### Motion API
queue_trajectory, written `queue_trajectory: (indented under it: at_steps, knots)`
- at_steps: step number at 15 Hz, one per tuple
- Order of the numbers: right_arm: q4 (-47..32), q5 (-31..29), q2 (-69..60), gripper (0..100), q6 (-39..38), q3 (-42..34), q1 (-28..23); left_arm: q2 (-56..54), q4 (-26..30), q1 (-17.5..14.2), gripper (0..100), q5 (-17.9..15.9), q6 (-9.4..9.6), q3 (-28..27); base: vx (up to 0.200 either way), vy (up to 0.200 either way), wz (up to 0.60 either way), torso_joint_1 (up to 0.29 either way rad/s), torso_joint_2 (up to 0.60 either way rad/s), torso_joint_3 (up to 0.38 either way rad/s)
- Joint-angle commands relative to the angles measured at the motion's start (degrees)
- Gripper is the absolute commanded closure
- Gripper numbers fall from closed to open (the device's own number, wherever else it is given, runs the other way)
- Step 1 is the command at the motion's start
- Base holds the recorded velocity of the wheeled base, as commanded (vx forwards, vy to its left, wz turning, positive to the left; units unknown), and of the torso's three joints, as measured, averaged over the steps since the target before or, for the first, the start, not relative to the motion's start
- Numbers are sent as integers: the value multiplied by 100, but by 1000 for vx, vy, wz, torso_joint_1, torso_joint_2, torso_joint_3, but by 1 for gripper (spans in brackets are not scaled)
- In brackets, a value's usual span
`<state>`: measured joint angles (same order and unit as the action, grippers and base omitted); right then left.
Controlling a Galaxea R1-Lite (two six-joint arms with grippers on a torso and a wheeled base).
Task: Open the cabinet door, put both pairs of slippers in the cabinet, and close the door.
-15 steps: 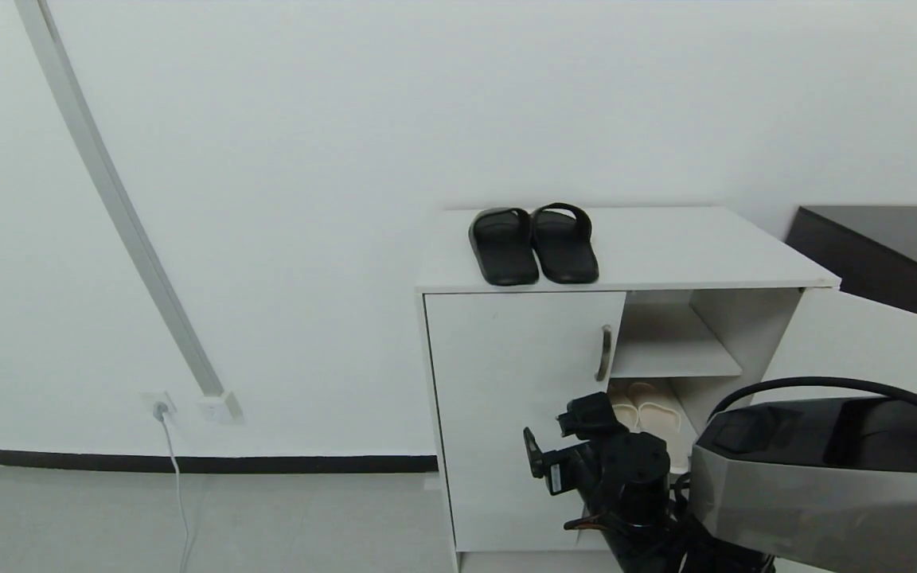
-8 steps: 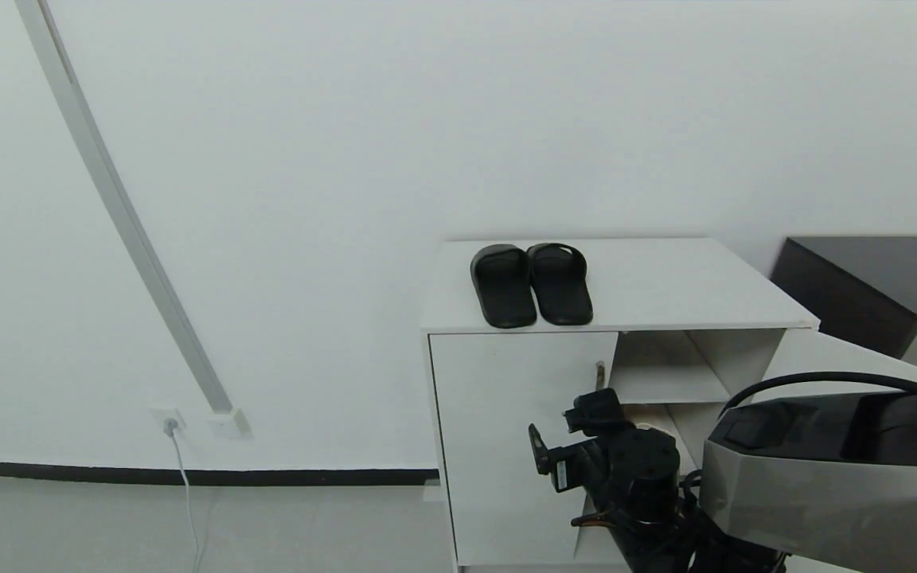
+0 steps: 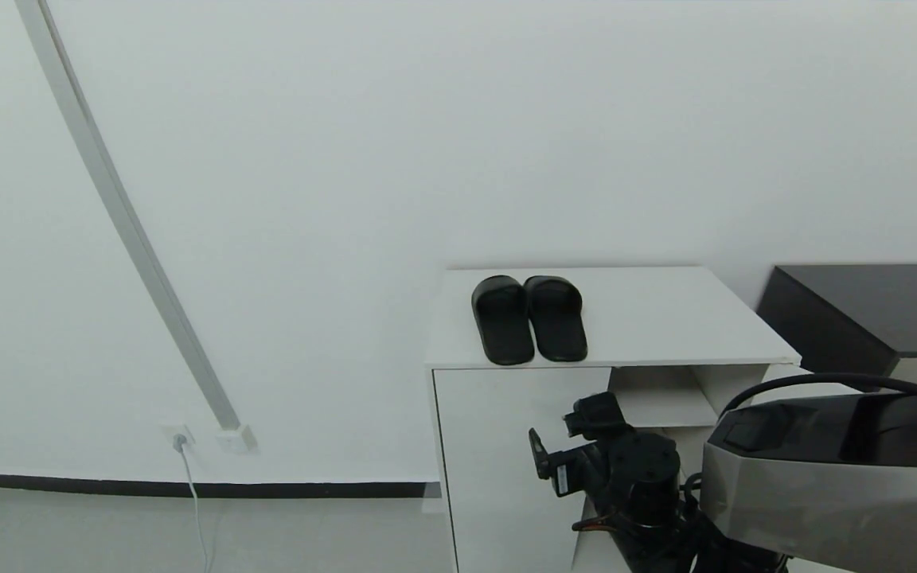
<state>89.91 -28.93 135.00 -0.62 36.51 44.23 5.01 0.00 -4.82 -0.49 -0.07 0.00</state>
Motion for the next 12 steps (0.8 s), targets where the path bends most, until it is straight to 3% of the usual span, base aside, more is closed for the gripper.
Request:
queue_trajectory:
  at_steps: [1,4,6,9,12]
  knots:
    - [9,1,18,0,-8,-74,-2,0,0,-2,100,-4,-1,0,0,0,600,134,-349,-178]
    - [9,36,-61,0,18,-109,-19,0,0,-2,100,5,-1,0,0,0,0,17,-33,-17]
    - [-87,80,-351,0,150,295,-186,0,0,-2,100,-4,-1,0,0,0,0,0,0,0]
    - [-2249,54,-1494,0,-52,893,-371,0,0,-2,100,-4,7,0,0,0,0,0,0,0]
    - [-2408,177,-1758,0,176,954,-371,0,0,-2,100,5,-1,0,0,0,0,0,0,0]
